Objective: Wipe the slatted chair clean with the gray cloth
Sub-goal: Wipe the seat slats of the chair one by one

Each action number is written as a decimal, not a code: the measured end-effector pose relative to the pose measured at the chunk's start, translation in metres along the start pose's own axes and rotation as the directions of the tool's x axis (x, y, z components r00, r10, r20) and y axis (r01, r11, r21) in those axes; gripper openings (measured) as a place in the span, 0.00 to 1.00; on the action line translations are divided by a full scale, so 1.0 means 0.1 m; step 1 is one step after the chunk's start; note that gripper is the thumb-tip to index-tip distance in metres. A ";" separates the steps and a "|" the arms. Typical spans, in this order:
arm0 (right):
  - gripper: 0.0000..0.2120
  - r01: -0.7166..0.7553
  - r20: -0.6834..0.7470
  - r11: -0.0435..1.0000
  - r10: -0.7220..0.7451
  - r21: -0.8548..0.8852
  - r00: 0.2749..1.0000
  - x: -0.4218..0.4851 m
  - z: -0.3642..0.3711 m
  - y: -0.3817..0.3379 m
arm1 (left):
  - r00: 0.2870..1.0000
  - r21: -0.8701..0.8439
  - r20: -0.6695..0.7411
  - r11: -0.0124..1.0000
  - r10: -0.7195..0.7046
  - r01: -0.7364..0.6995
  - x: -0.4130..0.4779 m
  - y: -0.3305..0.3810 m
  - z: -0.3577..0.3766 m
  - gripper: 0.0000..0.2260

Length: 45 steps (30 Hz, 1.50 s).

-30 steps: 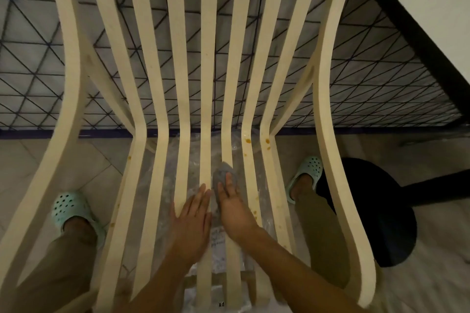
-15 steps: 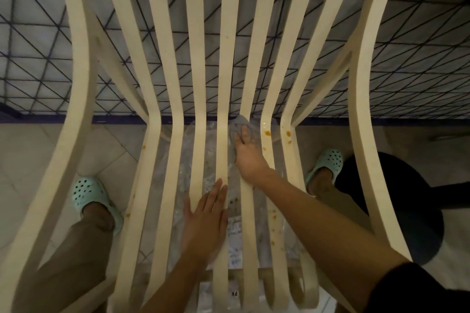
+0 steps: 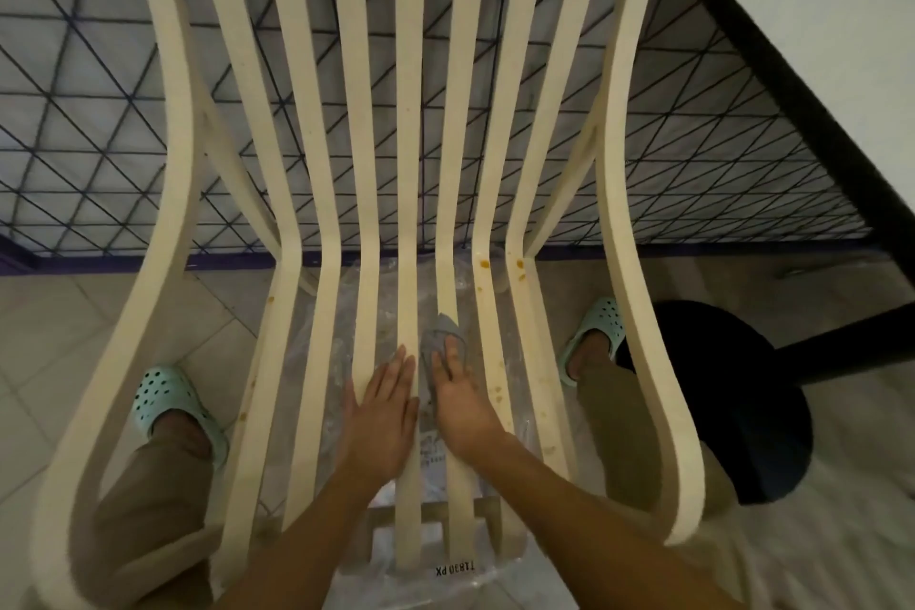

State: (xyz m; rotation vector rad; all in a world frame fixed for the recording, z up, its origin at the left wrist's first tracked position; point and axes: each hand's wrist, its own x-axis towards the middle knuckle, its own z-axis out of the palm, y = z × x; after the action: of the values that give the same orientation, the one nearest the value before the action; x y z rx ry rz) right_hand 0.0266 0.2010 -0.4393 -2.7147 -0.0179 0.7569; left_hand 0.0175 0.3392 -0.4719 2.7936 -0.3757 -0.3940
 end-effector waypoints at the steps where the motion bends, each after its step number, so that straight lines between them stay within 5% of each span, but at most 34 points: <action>1: 0.37 -0.005 0.005 1.000 0.005 0.000 1.000 -0.09 0.04 -0.01 | 1.000 0.005 0.000 1.000 0.003 -0.003 -0.04 0.01 0.01 0.34; 22: 0.38 0.068 0.048 0.998 -0.067 -0.020 0.997 -1.35 0.57 -0.07 | 0.998 0.036 0.057 0.999 0.023 -0.025 -0.76 0.08 0.14 0.38; 37: 0.36 0.053 -0.001 0.999 -0.053 -0.002 0.999 -0.49 0.26 -0.01 | 0.991 0.054 0.103 0.994 0.088 -0.094 -0.05 -0.02 -0.06 0.31; 45: 0.35 0.024 -0.028 1.000 -0.025 -0.018 0.999 0.32 -0.07 0.05 | 0.993 0.087 0.004 0.989 0.120 -0.120 0.27 -0.13 -0.04 0.27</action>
State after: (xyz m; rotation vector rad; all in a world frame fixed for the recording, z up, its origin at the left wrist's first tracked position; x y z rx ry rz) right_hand 0.0569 0.1973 -0.4510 -2.7367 -0.0518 0.7151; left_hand 0.0468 0.3442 -0.4782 2.8369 -0.5704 -0.3569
